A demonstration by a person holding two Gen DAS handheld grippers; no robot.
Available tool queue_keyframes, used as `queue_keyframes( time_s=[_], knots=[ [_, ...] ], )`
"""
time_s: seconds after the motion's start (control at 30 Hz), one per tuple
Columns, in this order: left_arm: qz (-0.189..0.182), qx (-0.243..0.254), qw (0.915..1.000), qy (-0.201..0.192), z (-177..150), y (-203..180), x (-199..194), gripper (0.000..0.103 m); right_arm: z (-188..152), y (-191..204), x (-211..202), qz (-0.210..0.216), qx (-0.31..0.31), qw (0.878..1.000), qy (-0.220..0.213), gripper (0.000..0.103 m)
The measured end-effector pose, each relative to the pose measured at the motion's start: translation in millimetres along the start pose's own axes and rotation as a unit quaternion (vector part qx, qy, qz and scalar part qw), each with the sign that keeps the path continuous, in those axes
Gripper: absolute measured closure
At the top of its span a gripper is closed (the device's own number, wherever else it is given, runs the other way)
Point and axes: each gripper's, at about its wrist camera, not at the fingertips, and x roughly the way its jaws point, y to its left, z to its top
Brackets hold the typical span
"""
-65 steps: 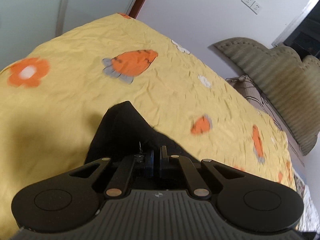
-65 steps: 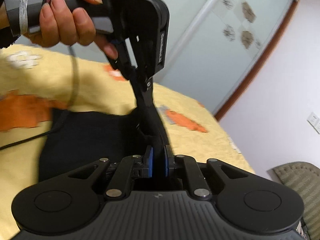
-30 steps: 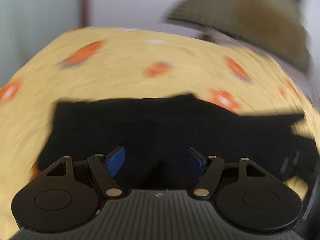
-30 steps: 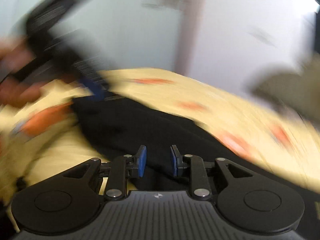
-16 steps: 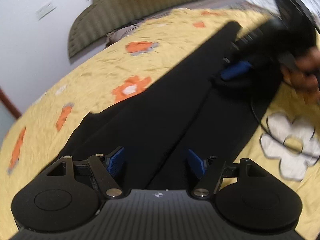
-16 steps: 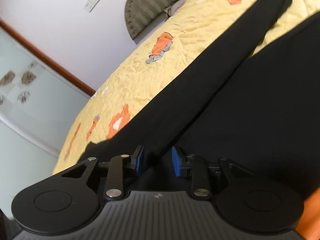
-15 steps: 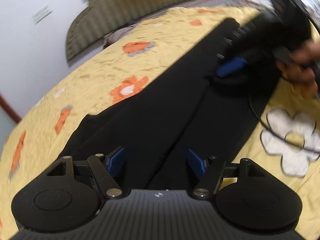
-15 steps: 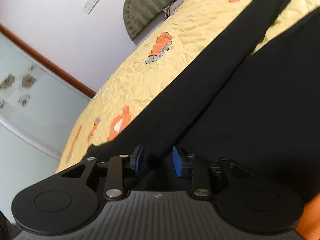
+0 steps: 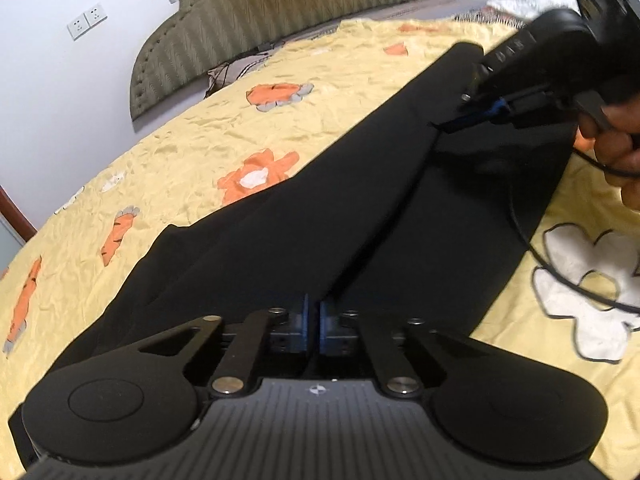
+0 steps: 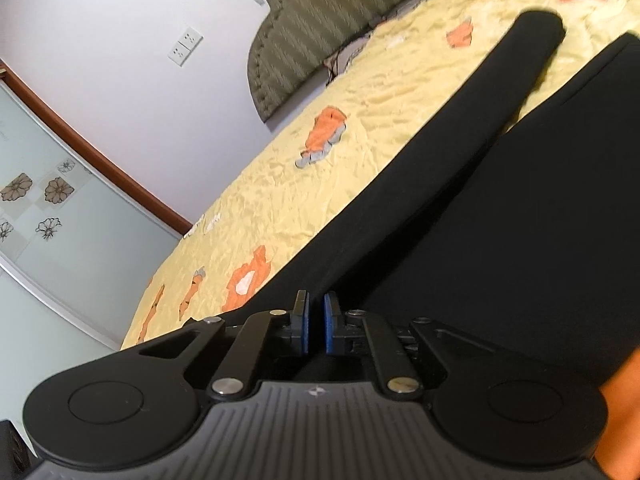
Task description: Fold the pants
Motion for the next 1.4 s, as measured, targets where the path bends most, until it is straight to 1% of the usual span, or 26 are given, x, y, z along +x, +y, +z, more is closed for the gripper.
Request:
queue_keyframes(
  time_s=[0.13, 0.23, 0.3, 0.33, 0.4, 0.43, 0.47, 0.53, 0.57, 0.6, 0.63, 0.67, 0.73, 0.83, 0.93, 1.13, 1.27, 1.33, 1.4],
  knots=[
    [-0.020, 0.015, 0.9995, -0.017, -6.1, -6.1, -20.9, 0.101, -4.4, 4.1, -24.2, -0.007, -0.019, 1.000, -0.020, 0.098],
    [-0.020, 0.035, 0.9989, -0.023, -12.7, -14.3, -27.4, 0.101, -4.0, 0.6, -29.0, -0.005, -0.023, 1.000, -0.002, 0.097],
    [-0.020, 0.027, 0.9992, -0.019, -14.3, -13.4, -23.9, 0.100, 1.1, -8.5, -24.3, -0.012, 0.005, 1.000, 0.008, 0.097],
    [-0.020, 0.019, 0.9995, -0.017, -14.0, -12.1, -21.9, 0.100, 4.0, -14.0, -19.1, -0.015, 0.022, 1.000, 0.016, 0.093],
    [-0.020, 0.001, 0.9996, -0.017, -11.3, -8.4, -19.7, 0.100, 8.5, -28.9, -7.2, -0.012, 0.079, 0.996, 0.034, 0.080],
    [-0.020, -0.006, 0.9995, -0.022, -9.8, -6.9, -20.7, 0.100, 10.1, -37.0, 2.3, -0.009, 0.110, 0.993, 0.049, 0.064],
    [-0.021, -0.010, 0.9994, -0.026, -8.6, -5.6, -22.4, 0.100, 10.2, -42.3, 8.4, 0.001, 0.132, 0.990, 0.053, 0.060],
    [-0.021, -0.008, 0.9994, -0.028, -7.8, -4.0, -24.5, 0.100, 10.8, -46.1, 15.0, 0.020, 0.155, 0.987, 0.042, 0.059],
    [-0.023, -0.007, 0.9994, -0.026, -8.0, -3.3, -24.3, 0.100, 13.0, -43.9, 17.4, 0.026, 0.148, 0.988, 0.031, 0.059],
    [-0.026, -0.005, 0.9994, -0.023, -8.6, -3.2, -24.1, 0.100, 14.4, -40.8, 18.3, 0.022, 0.135, 0.990, 0.015, 0.064],
    [-0.026, -0.001, 0.9994, -0.021, -9.3, -4.0, -24.0, 0.100, 15.6, -37.7, 18.2, 0.008, 0.121, 0.993, 0.004, 0.087],
    [-0.025, 0.005, 0.9995, -0.020, -10.4, -5.5, -24.6, 0.100, 16.2, -36.1, 18.0, 0.001, 0.113, 0.994, 0.002, 0.095],
    [-0.026, 0.016, 0.9993, -0.021, -13.3, -8.3, -26.7, 0.100, 13.4, -35.9, 11.0, 0.004, 0.114, 0.993, -0.009, 0.097],
    [-0.036, 0.025, 0.9989, -0.017, -17.4, -9.3, -28.4, 0.100, 5.6, -32.3, -5.8, -0.010, 0.093, 0.995, -0.024, 0.097],
    [-0.046, 0.034, 0.9983, -0.011, -23.2, -12.1, -31.4, 0.100, -4.2, -30.7, -24.0, -0.018, 0.084, 0.996, -0.029, 0.097],
    [-0.046, 0.057, 0.9973, 0.001, -32.0, -16.6, -33.2, 0.100, -19.9, -29.1, -39.1, -0.033, 0.074, 0.997, -0.020, 0.097],
    [-0.050, 0.067, 0.9965, 0.007, -35.4, -15.8, -32.4, 0.100, -25.6, -33.9, -37.9, -0.045, 0.081, 0.996, -0.008, 0.097],
    [-0.053, 0.073, 0.9959, 0.010, -36.0, -15.7, -31.7, 0.099, -27.6, -38.4, -35.1, -0.048, 0.085, 0.995, 0.005, 0.097],
    [-0.060, 0.074, 0.9953, 0.017, -34.1, -15.1, -32.1, 0.088, -27.0, -45.1, -36.5, -0.035, 0.105, 0.994, 0.014, 0.097]
  ],
)
